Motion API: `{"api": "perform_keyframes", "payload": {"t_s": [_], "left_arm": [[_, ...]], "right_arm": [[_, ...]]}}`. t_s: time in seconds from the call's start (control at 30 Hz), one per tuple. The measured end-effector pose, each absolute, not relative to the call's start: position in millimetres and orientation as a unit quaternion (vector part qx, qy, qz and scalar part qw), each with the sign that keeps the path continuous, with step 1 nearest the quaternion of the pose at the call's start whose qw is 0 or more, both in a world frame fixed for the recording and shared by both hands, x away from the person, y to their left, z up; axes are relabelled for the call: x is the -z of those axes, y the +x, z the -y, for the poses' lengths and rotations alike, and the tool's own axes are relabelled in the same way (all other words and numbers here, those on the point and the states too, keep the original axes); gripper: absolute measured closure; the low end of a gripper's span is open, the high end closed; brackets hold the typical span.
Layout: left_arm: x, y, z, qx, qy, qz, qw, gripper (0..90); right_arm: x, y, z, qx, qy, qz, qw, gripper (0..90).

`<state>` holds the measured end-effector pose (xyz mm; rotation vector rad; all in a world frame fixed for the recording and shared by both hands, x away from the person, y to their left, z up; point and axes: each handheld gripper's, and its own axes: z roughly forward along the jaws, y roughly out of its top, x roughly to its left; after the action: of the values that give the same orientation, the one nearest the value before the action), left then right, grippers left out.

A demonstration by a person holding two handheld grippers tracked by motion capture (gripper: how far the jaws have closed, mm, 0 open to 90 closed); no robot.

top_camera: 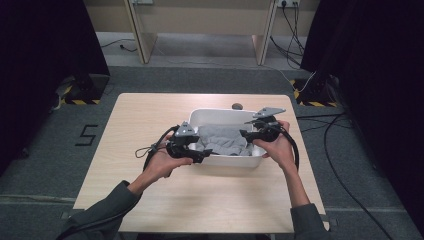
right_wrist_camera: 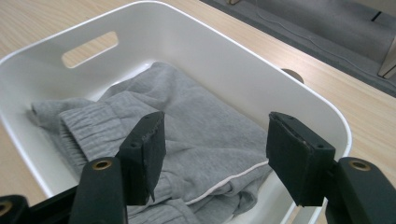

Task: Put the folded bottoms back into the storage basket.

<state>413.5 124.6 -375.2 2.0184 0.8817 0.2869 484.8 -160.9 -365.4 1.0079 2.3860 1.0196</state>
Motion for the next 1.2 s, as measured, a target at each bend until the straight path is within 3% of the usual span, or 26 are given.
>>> {"api": "perform_keyframes", "payload": {"t_s": [0.2,0.4,1.2], "left_arm": [[374.5,406.8,-125.7,-0.097,0.812,-0.353,0.455,29.6],[373.3,399.1,-128.9,-0.128,0.815,-0.342,0.451,29.2],[376.1,359.5,-143.7,-0.118,0.799,-0.336,0.485,28.6]], "right_arm": [[361.2,474.1,157.6,-0.377,0.342,-0.841,0.183,38.6],[361.6,460.9,155.1,-0.372,0.332,-0.846,0.191,38.0],[375.5,409.9,173.5,-0.392,0.332,-0.831,0.211,37.7]]}}
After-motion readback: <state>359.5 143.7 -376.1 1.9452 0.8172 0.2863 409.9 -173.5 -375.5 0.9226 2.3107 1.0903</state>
